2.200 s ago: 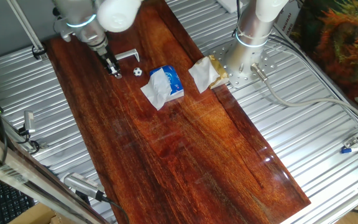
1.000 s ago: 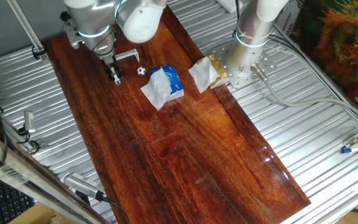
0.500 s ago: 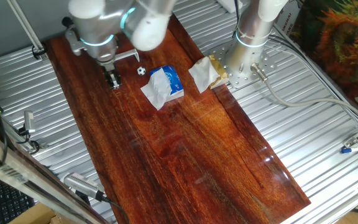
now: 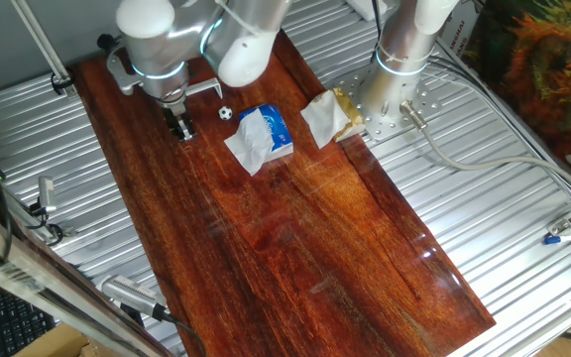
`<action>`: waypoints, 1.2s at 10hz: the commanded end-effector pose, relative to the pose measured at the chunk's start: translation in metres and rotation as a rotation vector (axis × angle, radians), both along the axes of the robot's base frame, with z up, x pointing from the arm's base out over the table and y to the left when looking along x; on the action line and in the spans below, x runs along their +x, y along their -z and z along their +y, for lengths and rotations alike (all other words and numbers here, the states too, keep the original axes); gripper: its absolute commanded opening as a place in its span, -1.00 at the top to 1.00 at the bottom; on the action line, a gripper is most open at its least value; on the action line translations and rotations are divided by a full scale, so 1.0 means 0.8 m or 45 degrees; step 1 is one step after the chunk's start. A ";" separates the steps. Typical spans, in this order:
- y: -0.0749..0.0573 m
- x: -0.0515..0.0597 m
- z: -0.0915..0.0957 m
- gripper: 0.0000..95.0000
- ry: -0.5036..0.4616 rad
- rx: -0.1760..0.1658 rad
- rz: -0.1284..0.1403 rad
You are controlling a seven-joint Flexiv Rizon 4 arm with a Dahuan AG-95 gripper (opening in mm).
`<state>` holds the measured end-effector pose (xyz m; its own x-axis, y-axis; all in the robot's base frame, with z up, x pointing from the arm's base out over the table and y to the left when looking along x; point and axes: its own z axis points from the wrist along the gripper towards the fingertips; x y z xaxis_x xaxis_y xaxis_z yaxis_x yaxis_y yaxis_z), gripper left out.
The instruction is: Push the soccer ball into the goal
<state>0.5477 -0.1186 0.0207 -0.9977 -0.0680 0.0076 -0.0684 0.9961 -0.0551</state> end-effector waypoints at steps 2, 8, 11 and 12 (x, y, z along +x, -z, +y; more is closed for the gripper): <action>0.001 0.000 0.001 1.00 -0.044 0.015 0.033; 0.000 -0.002 0.001 1.00 -0.006 0.035 0.104; -0.014 -0.023 0.010 1.00 0.083 0.044 0.156; -0.015 -0.034 0.011 1.00 0.106 0.052 0.163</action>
